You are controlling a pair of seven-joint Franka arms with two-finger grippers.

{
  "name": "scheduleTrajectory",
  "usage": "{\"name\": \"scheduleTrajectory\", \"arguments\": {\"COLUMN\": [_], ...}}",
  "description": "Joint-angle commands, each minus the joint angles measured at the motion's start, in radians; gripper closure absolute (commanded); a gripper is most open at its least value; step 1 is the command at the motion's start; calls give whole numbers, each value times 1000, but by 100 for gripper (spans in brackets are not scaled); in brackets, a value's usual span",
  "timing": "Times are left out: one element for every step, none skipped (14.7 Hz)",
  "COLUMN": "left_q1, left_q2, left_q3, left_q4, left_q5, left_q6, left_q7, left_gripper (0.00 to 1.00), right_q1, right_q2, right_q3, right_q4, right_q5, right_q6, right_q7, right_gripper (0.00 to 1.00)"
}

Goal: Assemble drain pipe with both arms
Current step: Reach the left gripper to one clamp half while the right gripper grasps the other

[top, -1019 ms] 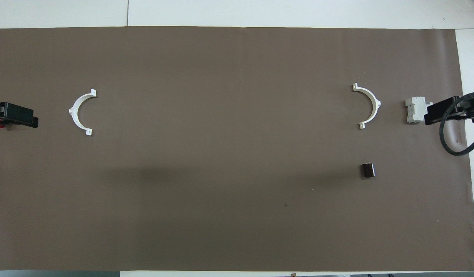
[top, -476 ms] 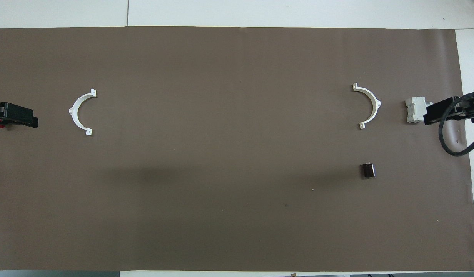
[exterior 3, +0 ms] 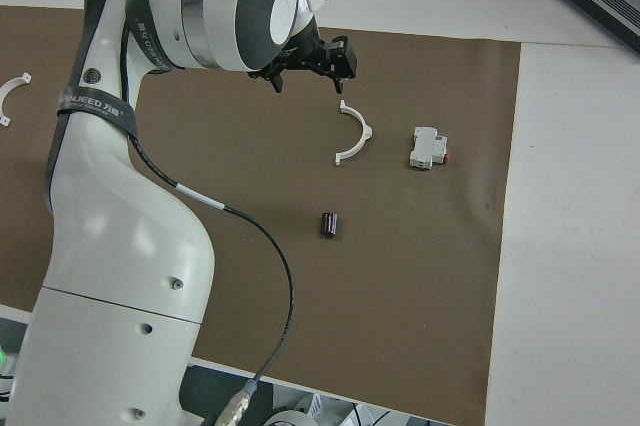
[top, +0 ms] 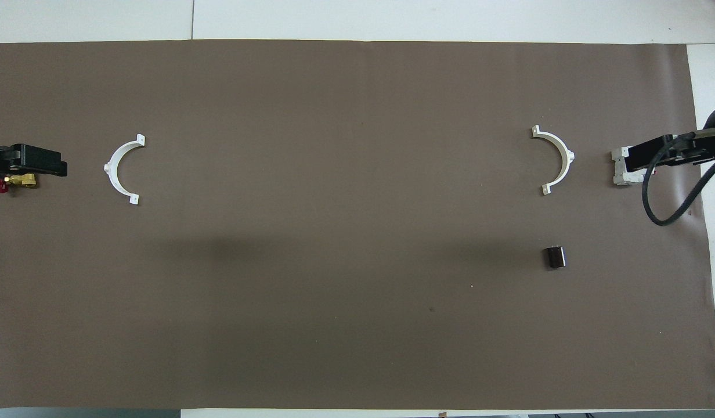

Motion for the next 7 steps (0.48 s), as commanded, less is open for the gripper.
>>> {"name": "scheduleTrajectory", "arguments": {"left_q1": [8,20,20,23,27,38,38], "left_q2": [-14,0,32,61,96,129,162], "left_q3": [1,1,1,1,1,-1,1], "left_q4": [-118,-145,-155,-156,-156,-161,-162], "left_q5": [7,8,8,8,8,8,8], "left_q6": [149,194,226,262,318,372,412], "left_q7": [10,11,11,16,17,17,17], "left_gripper": [0,0,0,0,0,0,0], "right_q1": [-34,-32,-37,-37,-35,-34,-37], "right_q2": [99,131,162,176,182,181,187], "right_q3": [5,5,5,5,5,5,5], "right_q4": [-5,-14,-30,-54,-101,-156,-201], "right_q5": [13,16,17,16,16,16,17], "right_q6": [116,175,225,276,348,415,457], "right_q7": [-63,-63,-64,-66,-69,-70,-74], "right_gripper": [0,0,0,0,0,0,0]}}
